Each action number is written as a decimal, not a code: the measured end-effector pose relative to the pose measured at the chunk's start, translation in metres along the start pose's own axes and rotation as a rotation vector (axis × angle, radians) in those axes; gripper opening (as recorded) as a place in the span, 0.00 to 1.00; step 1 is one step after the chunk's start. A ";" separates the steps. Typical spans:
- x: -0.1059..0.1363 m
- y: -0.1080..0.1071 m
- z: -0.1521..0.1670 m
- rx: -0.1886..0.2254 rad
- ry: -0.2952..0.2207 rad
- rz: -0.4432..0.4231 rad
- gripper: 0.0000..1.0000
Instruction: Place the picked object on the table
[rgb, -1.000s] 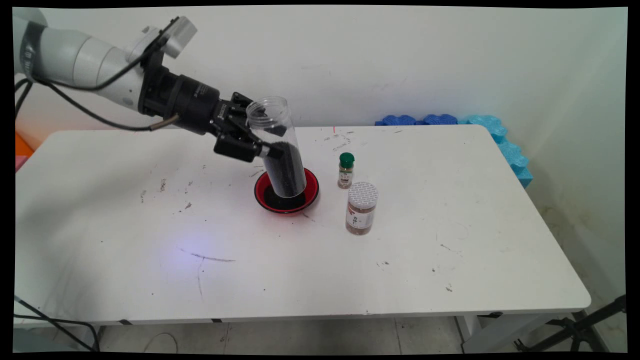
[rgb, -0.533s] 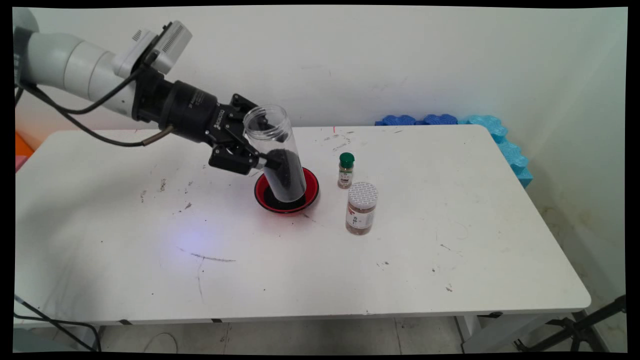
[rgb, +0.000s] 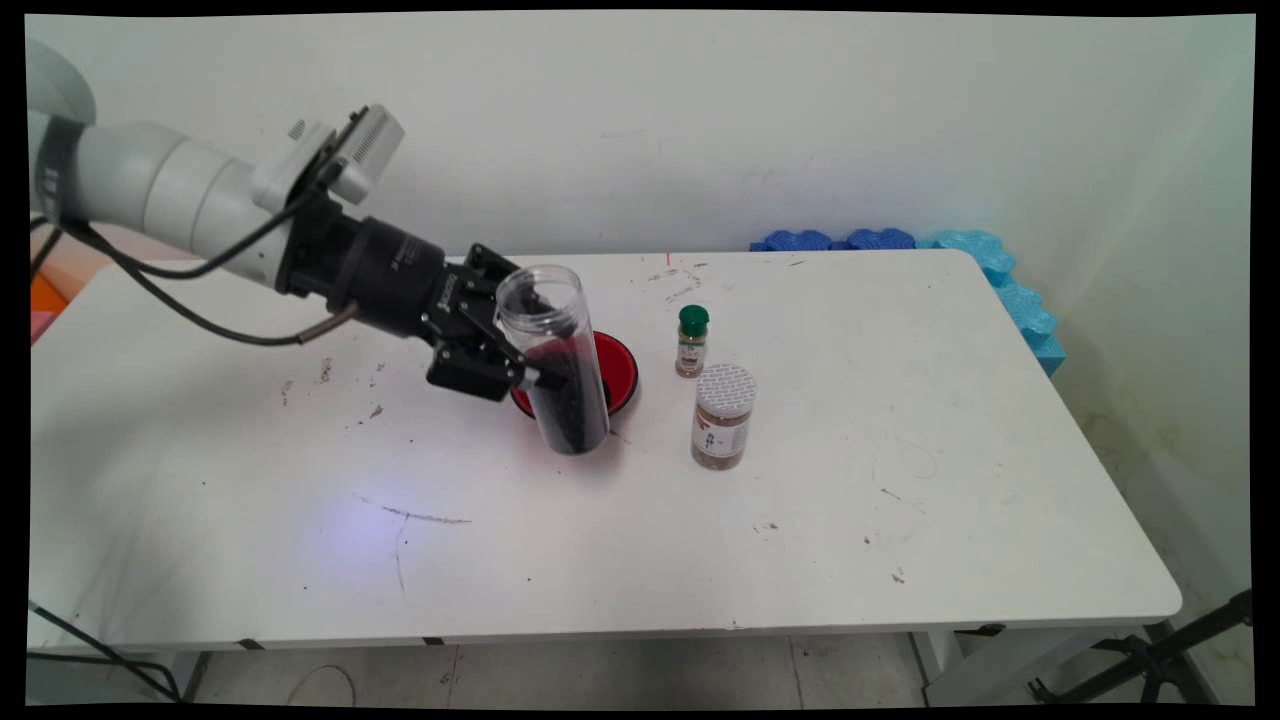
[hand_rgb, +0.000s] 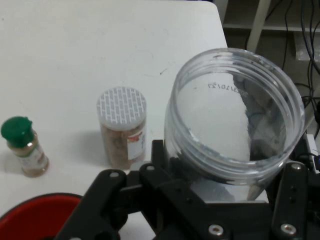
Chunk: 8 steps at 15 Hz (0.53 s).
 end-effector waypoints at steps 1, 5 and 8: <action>-0.002 0.001 0.002 0.000 -0.002 -0.008 0.00; -0.016 0.007 0.016 0.005 -0.016 -0.057 0.00; -0.025 0.010 0.026 0.010 -0.020 -0.080 0.00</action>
